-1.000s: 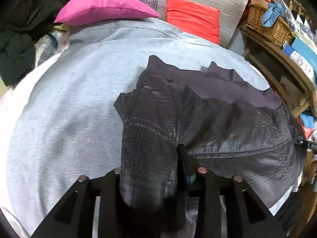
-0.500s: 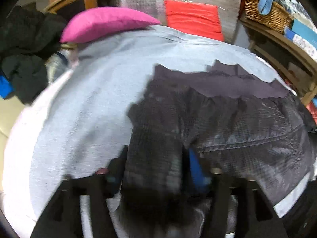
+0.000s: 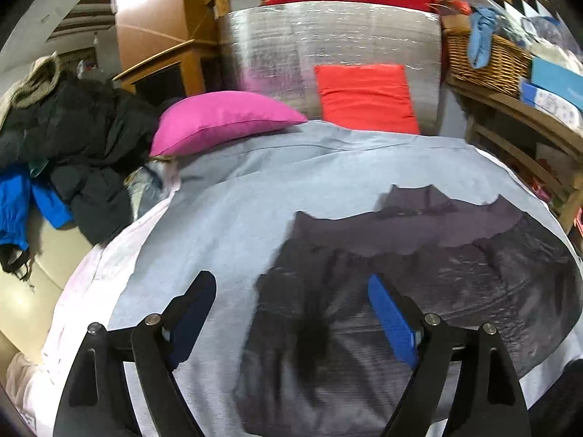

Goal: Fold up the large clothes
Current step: 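Press and smooth the folded jacket with both open grippers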

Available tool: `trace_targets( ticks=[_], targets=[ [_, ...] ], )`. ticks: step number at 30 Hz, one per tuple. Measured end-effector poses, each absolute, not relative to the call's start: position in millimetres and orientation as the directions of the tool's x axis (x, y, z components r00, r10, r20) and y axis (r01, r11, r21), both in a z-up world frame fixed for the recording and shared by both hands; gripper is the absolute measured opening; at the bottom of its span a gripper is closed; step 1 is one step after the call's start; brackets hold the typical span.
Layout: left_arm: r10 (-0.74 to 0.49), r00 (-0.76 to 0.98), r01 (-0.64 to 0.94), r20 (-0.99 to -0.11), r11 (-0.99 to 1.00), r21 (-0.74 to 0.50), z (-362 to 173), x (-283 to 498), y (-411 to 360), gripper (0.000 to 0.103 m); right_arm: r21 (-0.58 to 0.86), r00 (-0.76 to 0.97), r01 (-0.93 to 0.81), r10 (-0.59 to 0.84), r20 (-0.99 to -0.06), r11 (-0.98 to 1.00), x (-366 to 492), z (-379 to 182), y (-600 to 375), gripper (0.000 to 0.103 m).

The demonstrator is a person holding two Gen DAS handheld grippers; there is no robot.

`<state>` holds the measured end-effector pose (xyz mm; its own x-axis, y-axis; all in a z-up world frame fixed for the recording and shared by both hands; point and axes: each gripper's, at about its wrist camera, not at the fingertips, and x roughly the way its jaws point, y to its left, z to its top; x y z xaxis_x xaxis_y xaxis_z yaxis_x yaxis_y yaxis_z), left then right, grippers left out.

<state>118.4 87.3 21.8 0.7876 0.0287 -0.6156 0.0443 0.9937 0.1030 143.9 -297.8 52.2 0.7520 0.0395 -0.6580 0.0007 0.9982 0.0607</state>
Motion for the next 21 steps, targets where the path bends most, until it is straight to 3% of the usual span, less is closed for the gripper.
trace_targets(
  ticks=[11, 17, 21],
  targets=[
    [0.02, 0.738, 0.081, -0.674, 0.99, 0.118, -20.9, 121.6, 40.9, 0.086, 0.043, 0.642, 0.045, 0.004, -0.767, 0.998, 168.5, -45.7, -286.5, 0.076],
    [0.047, 0.658, 0.04, -0.752, 0.994, 0.098, -64.2, 133.6, 45.4, 0.086, 0.039, 0.66, 0.032, 0.008, -0.751, 0.999, 162.8, -56.3, -289.8, 0.078],
    [0.038, 0.663, 0.036, -0.748, 0.996, 0.083, -77.4, 132.9, 49.8, 0.089, 0.076, 0.656, 0.035, 0.034, -0.754, 0.997, 163.9, -65.3, -293.8, 0.079]
  ],
)
